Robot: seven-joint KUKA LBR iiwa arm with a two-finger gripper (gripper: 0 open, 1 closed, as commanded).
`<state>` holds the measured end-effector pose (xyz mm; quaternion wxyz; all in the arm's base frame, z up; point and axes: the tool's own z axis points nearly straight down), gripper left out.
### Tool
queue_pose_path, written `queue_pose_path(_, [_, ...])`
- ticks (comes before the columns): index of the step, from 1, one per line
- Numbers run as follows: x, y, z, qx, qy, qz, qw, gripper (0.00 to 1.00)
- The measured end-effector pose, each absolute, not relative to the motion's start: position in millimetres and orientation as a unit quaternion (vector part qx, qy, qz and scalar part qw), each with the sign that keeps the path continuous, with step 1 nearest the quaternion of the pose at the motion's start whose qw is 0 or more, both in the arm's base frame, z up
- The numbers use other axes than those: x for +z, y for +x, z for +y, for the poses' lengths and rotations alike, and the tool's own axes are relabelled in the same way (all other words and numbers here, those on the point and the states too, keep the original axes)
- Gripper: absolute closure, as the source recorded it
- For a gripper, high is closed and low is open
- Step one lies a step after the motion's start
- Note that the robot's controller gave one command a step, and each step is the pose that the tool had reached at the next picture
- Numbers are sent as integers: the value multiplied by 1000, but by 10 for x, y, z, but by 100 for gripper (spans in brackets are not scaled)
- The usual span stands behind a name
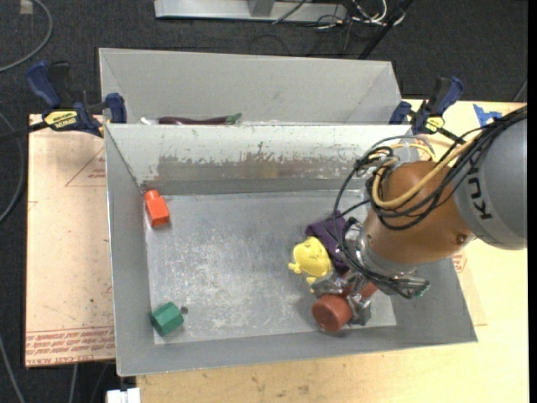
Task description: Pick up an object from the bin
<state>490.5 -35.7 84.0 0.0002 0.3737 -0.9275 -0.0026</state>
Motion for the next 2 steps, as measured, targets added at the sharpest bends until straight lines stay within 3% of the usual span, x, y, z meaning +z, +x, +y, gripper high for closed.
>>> queue_pose_path(1, [757,5091,-240,-2,386,-922,-4,100])
queue_pose_path(2, [715,5113,-224,-2,388,-922,-3,100])
